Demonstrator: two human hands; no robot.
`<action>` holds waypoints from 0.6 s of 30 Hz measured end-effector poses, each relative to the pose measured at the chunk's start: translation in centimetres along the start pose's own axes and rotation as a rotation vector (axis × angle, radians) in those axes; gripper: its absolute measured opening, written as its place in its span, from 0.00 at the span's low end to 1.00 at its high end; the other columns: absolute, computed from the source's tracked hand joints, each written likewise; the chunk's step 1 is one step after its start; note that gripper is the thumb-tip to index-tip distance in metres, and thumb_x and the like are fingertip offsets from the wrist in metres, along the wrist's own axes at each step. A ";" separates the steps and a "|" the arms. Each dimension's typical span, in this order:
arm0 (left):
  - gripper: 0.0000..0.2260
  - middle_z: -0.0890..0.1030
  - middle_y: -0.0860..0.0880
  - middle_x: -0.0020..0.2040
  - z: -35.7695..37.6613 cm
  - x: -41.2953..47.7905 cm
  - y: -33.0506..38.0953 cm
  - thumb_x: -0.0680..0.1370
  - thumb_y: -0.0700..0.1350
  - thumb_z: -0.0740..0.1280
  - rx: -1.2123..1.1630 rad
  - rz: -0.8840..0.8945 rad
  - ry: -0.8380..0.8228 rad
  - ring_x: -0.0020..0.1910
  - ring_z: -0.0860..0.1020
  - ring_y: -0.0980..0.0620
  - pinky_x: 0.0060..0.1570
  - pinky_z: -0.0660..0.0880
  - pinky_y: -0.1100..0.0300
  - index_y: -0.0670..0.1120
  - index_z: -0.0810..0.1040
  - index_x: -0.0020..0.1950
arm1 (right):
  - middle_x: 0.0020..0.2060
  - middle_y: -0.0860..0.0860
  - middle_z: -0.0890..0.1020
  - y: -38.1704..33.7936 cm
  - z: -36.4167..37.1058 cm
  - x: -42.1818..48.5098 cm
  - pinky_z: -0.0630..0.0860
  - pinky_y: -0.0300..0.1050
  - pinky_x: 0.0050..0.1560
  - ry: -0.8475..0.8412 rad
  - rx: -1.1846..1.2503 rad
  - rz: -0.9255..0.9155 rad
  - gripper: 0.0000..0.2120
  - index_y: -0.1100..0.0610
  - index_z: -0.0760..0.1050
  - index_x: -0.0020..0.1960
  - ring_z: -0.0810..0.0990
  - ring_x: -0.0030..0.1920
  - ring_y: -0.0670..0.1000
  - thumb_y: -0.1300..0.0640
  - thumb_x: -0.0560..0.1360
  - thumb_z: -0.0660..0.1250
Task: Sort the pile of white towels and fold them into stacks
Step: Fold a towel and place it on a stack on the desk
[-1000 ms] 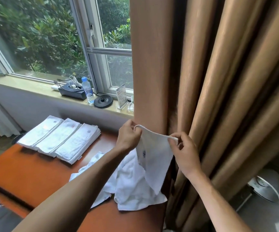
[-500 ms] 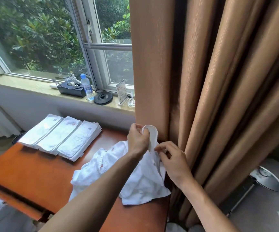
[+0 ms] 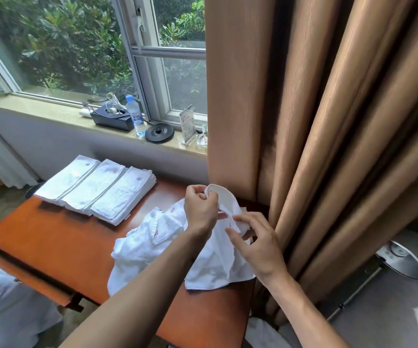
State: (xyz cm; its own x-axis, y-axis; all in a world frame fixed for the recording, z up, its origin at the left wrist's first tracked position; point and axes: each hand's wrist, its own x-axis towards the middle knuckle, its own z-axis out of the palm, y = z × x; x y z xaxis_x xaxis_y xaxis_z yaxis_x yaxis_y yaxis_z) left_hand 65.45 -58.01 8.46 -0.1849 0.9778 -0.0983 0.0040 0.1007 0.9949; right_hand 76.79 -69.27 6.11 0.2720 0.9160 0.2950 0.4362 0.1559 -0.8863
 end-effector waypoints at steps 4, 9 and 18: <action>0.05 0.71 0.45 0.42 -0.2 -0.8 -0.2 0.78 0.39 0.65 -0.006 -0.008 0.009 0.37 0.77 0.52 0.27 0.80 0.57 0.46 0.73 0.52 | 0.52 0.41 0.80 0.5 0.0 -0.4 0.81 0.48 0.50 0.018 -0.057 -0.027 0.09 0.53 0.83 0.56 0.82 0.50 0.47 0.56 0.76 0.77; 0.07 0.71 0.45 0.44 -0.8 -1.0 0.2 0.78 0.39 0.66 -0.011 -0.021 0.020 0.42 0.79 0.49 0.28 0.81 0.55 0.44 0.73 0.55 | 0.46 0.43 0.81 1.0 -0.5 -0.5 0.79 0.45 0.46 0.065 -0.093 -0.078 0.03 0.55 0.84 0.50 0.81 0.45 0.47 0.61 0.77 0.75; 0.07 0.70 0.47 0.41 -1.5 -1.7 0.4 0.76 0.39 0.66 0.022 0.078 0.033 0.38 0.77 0.50 0.28 0.82 0.54 0.47 0.75 0.53 | 0.45 0.43 0.84 0.3 -1.4 -0.2 0.78 0.43 0.51 0.102 -0.077 -0.059 0.03 0.54 0.86 0.49 0.82 0.49 0.46 0.59 0.75 0.77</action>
State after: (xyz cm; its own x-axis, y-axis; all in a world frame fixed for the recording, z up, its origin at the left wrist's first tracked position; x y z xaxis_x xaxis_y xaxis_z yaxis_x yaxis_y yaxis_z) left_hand 64.29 -59.96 9.04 -0.2158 0.9762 -0.0192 0.0409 0.0287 0.9988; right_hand 78.05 -69.92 6.23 0.3283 0.8631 0.3837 0.5170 0.1757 -0.8377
